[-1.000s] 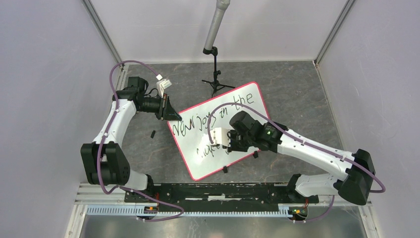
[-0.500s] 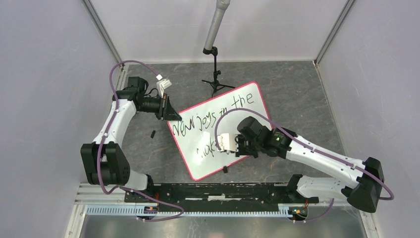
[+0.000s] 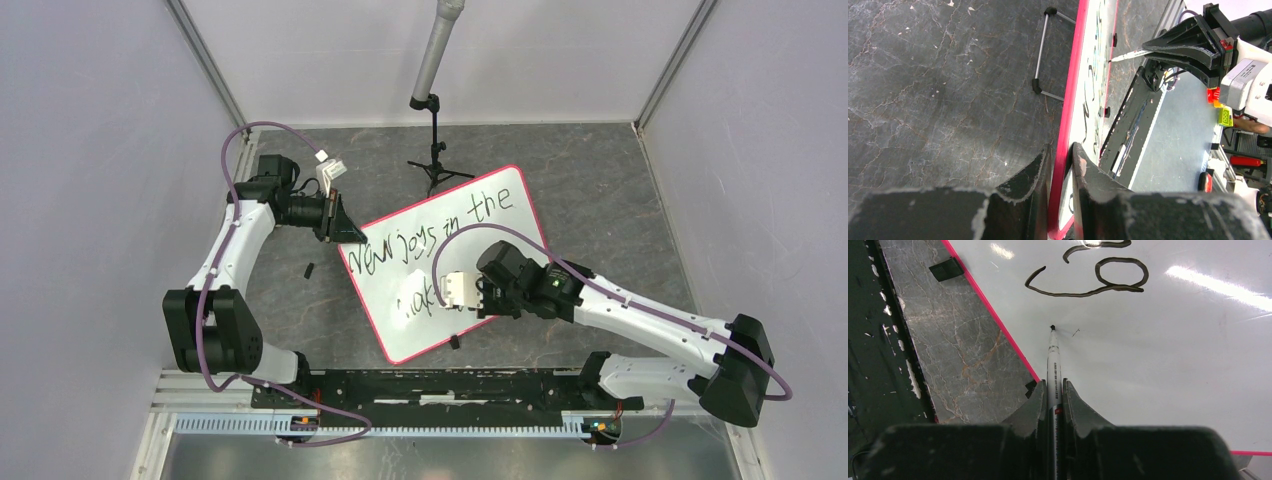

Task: Write a sentence on the whiteboard
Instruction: Write a sentence on the whiteboard, then close the whiteboard marker at the center of the board.

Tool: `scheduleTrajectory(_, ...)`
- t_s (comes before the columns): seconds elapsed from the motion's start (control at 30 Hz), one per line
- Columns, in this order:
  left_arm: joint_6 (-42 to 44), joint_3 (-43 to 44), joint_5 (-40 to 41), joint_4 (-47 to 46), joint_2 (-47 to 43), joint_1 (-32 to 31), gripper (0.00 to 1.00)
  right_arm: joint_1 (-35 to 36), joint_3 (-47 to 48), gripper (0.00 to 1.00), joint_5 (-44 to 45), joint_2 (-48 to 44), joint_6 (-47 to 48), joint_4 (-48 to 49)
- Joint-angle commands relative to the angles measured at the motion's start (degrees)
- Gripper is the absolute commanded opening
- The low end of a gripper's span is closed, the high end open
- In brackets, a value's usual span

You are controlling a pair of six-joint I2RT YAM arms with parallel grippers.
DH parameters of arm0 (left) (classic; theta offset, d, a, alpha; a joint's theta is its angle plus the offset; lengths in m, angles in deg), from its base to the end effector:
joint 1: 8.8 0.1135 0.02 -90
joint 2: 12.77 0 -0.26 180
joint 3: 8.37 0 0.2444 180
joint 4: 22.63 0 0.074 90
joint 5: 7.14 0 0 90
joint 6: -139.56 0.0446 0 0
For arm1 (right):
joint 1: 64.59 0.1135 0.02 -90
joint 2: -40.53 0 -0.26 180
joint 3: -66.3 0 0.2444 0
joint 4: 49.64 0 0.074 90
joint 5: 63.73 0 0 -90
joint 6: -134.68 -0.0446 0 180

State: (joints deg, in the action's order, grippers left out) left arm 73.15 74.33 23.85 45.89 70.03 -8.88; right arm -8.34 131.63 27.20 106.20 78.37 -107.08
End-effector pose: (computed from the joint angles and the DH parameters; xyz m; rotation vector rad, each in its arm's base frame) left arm 0.2671 -0.0386 0.2807 0.7185 2.2203 -1.1964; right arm 0.1231 0.1829 0.2486 -1.8221 1.8325 0.1254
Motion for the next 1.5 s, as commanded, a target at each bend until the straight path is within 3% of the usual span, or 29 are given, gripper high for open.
scheduleTrajectory(0.0,0.0,-0.5,6.9,-1.6,1.1,-1.4,0.03,-0.3,0.8,0.0,5.5,-0.2,0.2,1.9)
scheduleTrajectory(0.13,-0.2,-0.6,7.0,-1.5,1.0,-1.3,0.02,-0.3,3.8,0.0,4.2,-0.7,0.6,1.4)
scheduleTrajectory(0.27,-0.5,-0.1,7.3,-1.6,0.6,-1.3,0.05,-0.2,5.7,0.0,-2.4,-2.1,1.5,1.1)
scheduleTrajectory(0.33,-0.8,0.6,7.7,-1.6,0.0,-1.3,0.12,-0.3,6.1,0.0,-5.2,-3.2,1.8,1.3)
scheduleTrajectory(0.53,-1.0,5.6,5.8,2.0,-0.6,-1.2,0.48,-0.3,7.9,0.0,-8.7,-5.1,1.9,2.2)
scheduleTrajectory(0.67,-2.0,9.5,2.7,4.3,-2.0,2.1,0.67,-1.3,6.5,0.0,-10.3,-6.4,0.2,5.2)
scheduleTrajectory(0.83,-2.4,13.3,-0.3,6.3,-3.0,11.3,0.76,-6.9,7.0,0.0,-15.0,-7.1,-3.2,8.5)
scheduleTrajectory(0.97,3.6,15.7,1.2,12.8,-0.8,19.4,0.78,-11.3,7.7,0.0,-17.8,-7.2,-5.0,9.7)
scheduleTrajectory(1.1,9.0,13.4,9.2,15.4,0.2,23.6,0.74,-16.5,8.5,0.0,-22.0,-6.8,-7.1,11.1)
scheduleTrajectory(1.27,11.8,4.4,22.1,9.3,-1.8,23.8,0.72,-25.8,9.6,0.0,-32.8,-5.8,-10.3,13.1)
scheduleTrajectory(1.47,11.6,-2.3,31.5,3.0,1.1,21.4,0.67,-26.3,8.8,0.0,-33.6,-6.3,-10.1,12.8)
